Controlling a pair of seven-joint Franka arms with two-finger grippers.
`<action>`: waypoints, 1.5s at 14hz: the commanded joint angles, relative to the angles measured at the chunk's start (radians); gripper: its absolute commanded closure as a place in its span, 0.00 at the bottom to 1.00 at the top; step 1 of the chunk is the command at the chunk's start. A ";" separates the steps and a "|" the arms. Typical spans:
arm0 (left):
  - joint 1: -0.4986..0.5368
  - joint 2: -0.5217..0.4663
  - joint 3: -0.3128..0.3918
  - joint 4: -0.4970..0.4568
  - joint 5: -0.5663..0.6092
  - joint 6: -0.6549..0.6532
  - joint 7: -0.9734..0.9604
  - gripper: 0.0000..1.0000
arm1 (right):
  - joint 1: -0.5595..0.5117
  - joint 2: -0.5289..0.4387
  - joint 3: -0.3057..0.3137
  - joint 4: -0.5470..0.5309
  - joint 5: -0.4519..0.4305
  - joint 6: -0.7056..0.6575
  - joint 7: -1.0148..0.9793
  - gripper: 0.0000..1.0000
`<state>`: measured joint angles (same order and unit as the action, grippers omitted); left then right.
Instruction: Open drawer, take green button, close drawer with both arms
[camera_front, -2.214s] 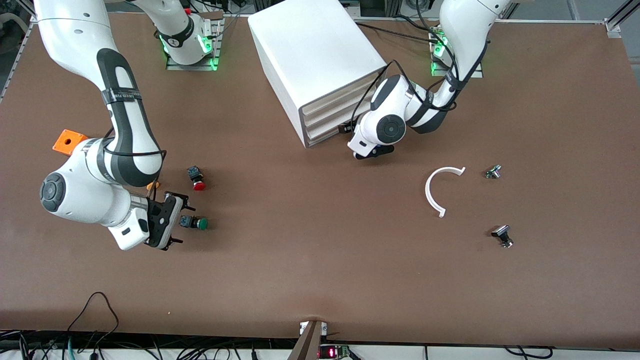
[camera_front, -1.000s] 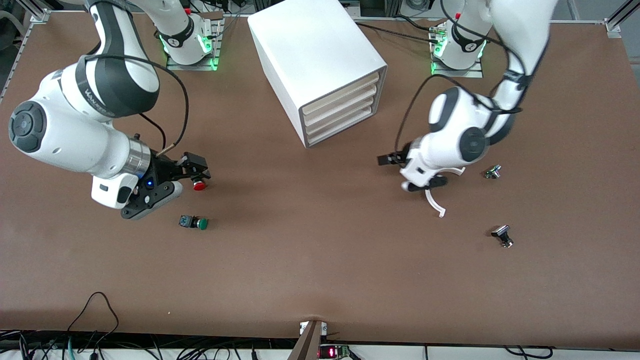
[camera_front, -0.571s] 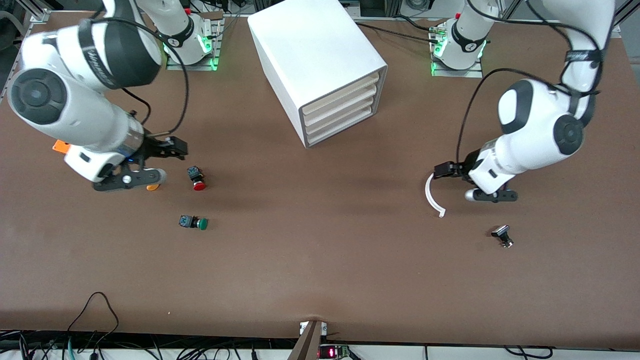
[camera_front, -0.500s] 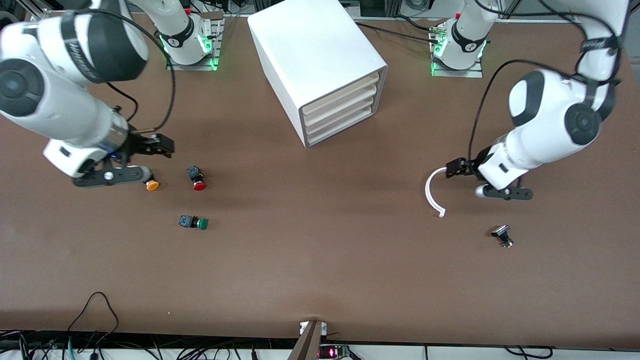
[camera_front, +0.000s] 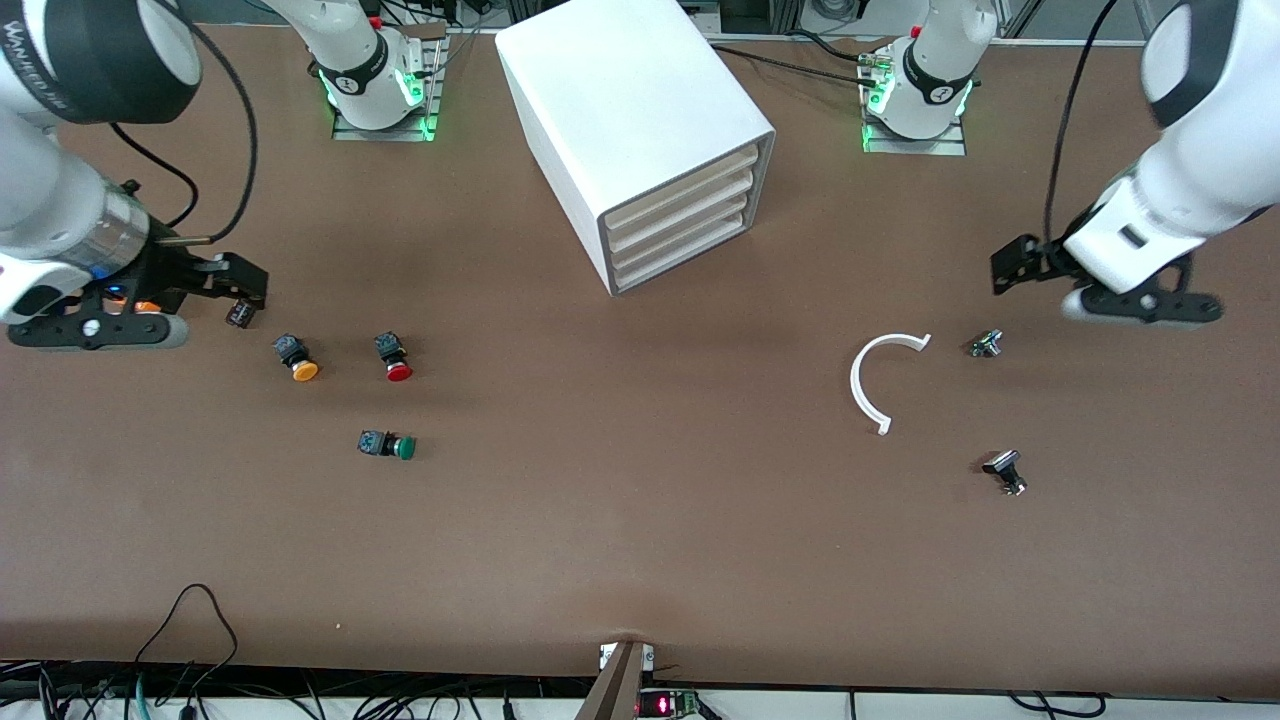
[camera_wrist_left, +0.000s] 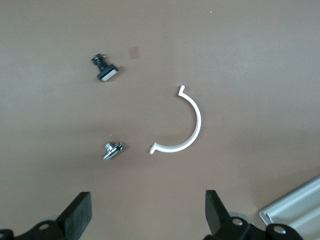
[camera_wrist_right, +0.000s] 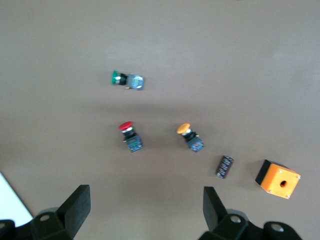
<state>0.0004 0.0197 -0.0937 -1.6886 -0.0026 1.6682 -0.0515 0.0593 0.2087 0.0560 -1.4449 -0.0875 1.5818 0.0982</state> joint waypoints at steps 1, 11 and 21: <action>-0.002 0.042 0.026 0.110 0.023 -0.064 0.022 0.00 | -0.026 -0.019 -0.089 -0.025 0.038 0.026 -0.127 0.00; 0.000 0.062 0.023 0.107 0.024 -0.012 0.021 0.00 | -0.018 -0.078 -0.127 -0.052 0.080 -0.026 -0.166 0.00; 0.010 0.072 0.017 0.144 0.056 -0.016 0.015 0.00 | -0.029 -0.054 -0.131 -0.045 0.052 0.020 -0.100 0.00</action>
<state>0.0053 0.0777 -0.0668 -1.5781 0.0384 1.6656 -0.0508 0.0400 0.1540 -0.0734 -1.4804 -0.0419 1.5775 -0.0064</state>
